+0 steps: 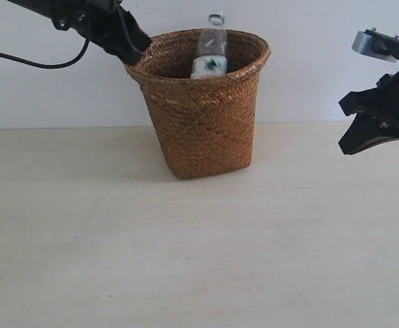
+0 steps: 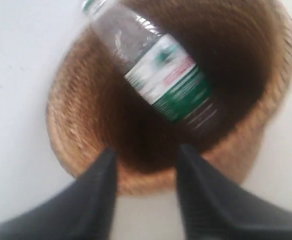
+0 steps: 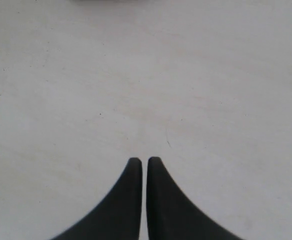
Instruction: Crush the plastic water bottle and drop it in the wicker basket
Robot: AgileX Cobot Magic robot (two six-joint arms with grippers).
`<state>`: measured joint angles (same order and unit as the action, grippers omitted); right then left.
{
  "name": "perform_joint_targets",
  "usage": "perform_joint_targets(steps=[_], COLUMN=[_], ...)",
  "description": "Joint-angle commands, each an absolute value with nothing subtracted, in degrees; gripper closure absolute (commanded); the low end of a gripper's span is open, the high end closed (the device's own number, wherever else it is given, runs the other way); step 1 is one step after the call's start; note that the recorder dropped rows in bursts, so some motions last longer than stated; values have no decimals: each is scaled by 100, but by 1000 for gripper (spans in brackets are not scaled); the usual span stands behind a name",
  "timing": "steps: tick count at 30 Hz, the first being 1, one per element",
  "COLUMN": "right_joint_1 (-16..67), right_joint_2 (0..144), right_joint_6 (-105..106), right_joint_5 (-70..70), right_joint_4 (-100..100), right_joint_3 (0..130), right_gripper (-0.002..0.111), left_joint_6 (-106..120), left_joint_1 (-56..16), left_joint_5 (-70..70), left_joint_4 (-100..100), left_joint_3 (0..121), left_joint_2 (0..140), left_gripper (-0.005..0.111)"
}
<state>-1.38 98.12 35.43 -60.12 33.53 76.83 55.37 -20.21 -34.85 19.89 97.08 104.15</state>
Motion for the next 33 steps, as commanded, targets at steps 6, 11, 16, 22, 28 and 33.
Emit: perform_joint_targets(steps=[6,11,16,22,28,33], right_joint_1=[-155,-176,-176,-176,-176,-176], right_joint_2=[9569,8966,8159,6775,5595,4580], right_joint_6=[2468,1402,1402,1426,1415,1415], right_joint_5=[-5717,-6009,-5954,-4415,-3369,-2487], right_joint_4=[1161,-62,302,433,433,605], right_joint_3=[7670,7670,7490,6194,5204,4383], right_gripper=[108,108,108,108,108,108], left_joint_6=[3007,1982,1666,1531,1458,1295], left_joint_1=[-1425,-1094,-1094,-1094,-1094,-1094], left_joint_5=[-6557,-6996,-6635,-5485,-4568,-3591], left_joint_4=[286,0,0,0,56,56], left_joint_3=[9748,9674,8455,6984,5964,5052], left_joint_2=[9967,9630,8553,7266,6191,5219], left_gripper=[102,102,102,102,102,102])
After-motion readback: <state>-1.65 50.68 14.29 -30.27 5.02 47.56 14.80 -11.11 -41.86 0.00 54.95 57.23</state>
